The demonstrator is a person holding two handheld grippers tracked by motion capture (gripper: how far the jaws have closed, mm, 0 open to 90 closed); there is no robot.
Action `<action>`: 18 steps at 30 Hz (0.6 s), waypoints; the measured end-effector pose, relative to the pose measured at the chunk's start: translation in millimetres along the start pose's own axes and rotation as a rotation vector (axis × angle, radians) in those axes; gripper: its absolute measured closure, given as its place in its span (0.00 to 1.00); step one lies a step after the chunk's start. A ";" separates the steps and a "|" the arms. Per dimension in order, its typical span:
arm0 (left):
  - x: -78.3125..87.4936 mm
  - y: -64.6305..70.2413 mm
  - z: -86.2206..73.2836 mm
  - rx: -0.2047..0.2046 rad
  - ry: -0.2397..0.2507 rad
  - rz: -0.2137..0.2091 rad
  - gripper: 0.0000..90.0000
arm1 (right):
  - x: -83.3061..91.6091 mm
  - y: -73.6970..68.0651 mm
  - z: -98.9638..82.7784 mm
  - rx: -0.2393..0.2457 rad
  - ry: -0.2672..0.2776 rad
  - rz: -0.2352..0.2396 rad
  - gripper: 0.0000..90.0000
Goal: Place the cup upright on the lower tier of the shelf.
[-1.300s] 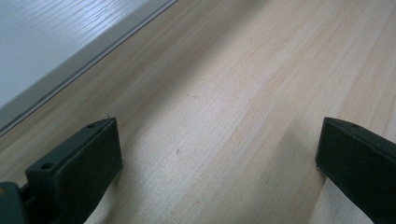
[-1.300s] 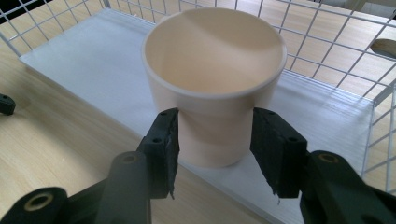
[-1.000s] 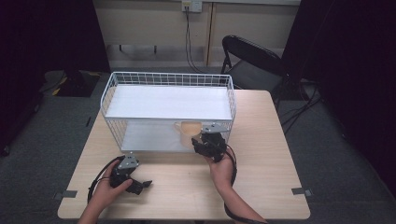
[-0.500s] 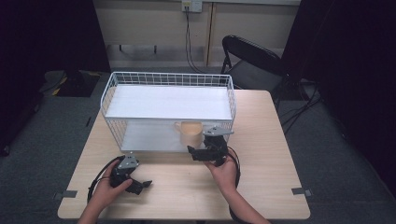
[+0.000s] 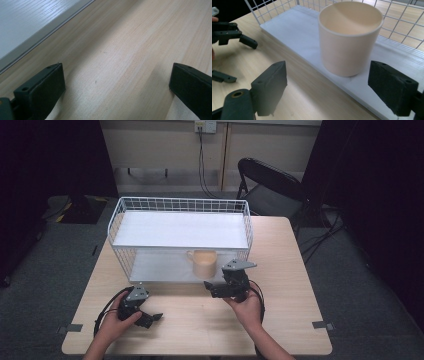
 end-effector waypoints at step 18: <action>0.0 0.0 0.0 0.000 0.001 0.000 0.00 | 22.7 11.2 -12.0 0.029 -0.018 0.036 0.17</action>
Point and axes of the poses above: each handheld gripper's, and its own axes: x roughly backward along the jaws, z roughly out of its top, y roughly to its right, the point moved 3 cm from there along -x, roughly forward along the jaws, and after that the axes turned 5 degrees about -x, right-handed, at the moved point
